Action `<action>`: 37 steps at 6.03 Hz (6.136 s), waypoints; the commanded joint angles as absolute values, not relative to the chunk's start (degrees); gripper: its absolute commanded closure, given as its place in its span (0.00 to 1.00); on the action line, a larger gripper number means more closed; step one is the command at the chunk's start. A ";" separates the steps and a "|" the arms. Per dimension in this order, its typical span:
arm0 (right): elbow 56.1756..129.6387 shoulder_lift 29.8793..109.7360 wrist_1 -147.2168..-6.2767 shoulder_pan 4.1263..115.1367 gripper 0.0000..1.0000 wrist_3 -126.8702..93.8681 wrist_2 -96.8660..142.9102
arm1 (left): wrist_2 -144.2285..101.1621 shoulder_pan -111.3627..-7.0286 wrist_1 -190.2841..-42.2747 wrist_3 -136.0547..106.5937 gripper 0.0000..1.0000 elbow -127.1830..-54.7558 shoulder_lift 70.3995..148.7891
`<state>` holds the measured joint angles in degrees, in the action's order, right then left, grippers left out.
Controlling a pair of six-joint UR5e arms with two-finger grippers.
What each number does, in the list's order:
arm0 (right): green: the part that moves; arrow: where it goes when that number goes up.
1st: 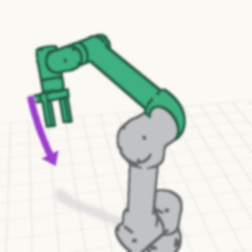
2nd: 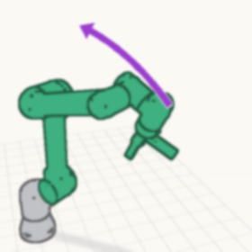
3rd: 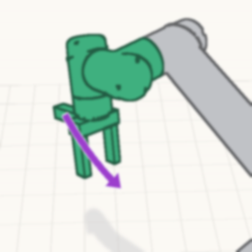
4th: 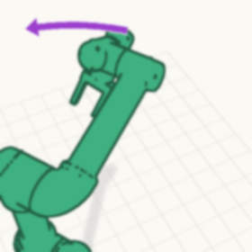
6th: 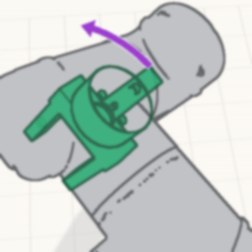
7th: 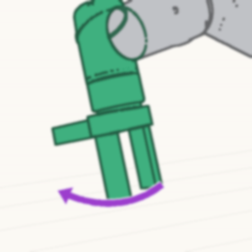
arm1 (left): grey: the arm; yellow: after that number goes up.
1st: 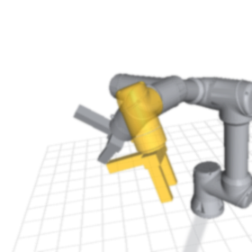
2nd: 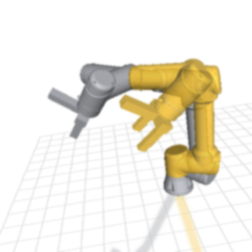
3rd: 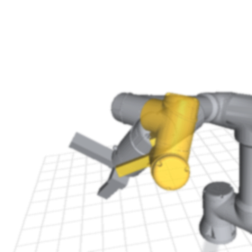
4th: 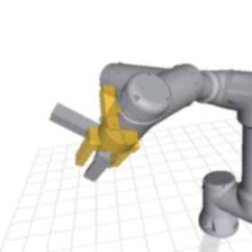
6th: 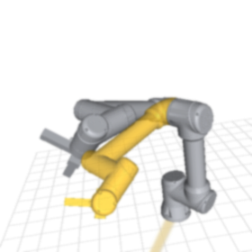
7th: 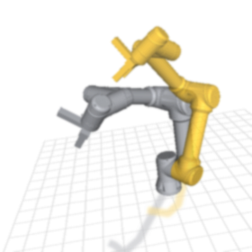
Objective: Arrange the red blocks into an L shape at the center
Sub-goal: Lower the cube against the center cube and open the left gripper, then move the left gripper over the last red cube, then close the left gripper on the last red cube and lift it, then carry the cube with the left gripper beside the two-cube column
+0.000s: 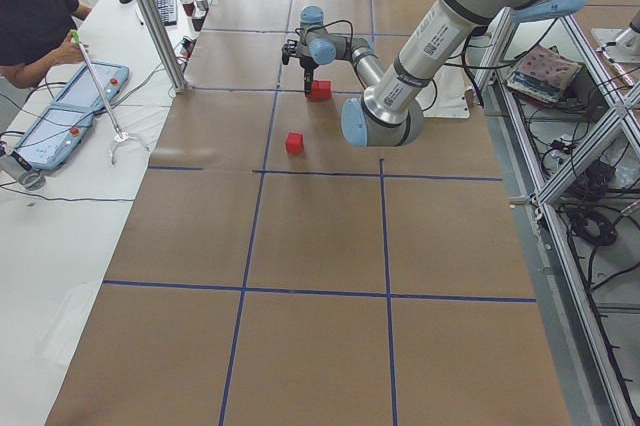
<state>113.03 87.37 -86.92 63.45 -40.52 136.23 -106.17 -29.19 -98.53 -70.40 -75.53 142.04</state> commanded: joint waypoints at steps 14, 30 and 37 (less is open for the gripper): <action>112.94 87.36 -87.28 63.54 0.00 -40.61 136.23 | -108.01 -39.87 -98.17 -57.39 0.01 -92.34 127.40; 114.17 87.10 -87.45 63.54 0.00 -40.87 136.23 | -121.20 -46.58 -93.82 -69.12 1.00 -97.25 119.96; 113.29 86.92 -87.36 63.28 0.00 -41.04 135.79 | -112.59 -33.75 -91.66 -151.16 1.00 -93.35 130.34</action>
